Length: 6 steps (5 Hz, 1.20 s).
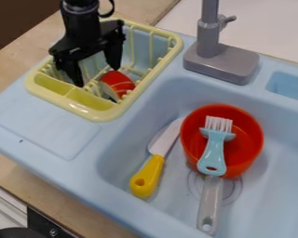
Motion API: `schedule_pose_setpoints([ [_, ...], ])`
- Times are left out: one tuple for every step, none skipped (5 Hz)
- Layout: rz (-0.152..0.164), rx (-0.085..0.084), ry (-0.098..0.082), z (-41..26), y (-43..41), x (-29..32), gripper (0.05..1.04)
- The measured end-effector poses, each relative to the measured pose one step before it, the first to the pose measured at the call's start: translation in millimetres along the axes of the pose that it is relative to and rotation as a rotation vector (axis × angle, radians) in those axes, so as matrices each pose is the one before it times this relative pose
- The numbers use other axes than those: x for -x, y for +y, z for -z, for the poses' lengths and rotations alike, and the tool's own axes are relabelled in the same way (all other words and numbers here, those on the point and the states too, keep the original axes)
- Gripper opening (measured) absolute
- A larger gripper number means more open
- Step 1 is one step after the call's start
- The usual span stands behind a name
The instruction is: Put the red object to the basket
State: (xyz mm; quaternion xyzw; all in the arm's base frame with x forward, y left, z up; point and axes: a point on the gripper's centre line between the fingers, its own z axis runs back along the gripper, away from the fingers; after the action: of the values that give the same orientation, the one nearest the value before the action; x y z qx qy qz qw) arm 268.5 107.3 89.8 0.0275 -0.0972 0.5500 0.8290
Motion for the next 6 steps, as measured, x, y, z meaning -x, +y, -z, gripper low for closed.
schedule_pose_setpoints([
  [0.0423, 0.0043, -0.0295, -19.92, -1.34, 2.08, 0.997],
  [0.1387, -0.0499, -0.0241, -22.91, -0.11, 3.03, 0.998],
  [0.1338, 0.0115, 0.0080, -16.48, 1.25, 6.72, 0.998],
  [0.0872, 0.0484, 0.0166, -6.77, -3.08, 18.61, 0.998],
  [0.0042, -0.0350, 0.0146, -1.65, 5.27, 26.06, 0.998],
  [-0.0191, -0.0082, 0.0106, -5.83, 13.58, 24.19, 0.997],
])
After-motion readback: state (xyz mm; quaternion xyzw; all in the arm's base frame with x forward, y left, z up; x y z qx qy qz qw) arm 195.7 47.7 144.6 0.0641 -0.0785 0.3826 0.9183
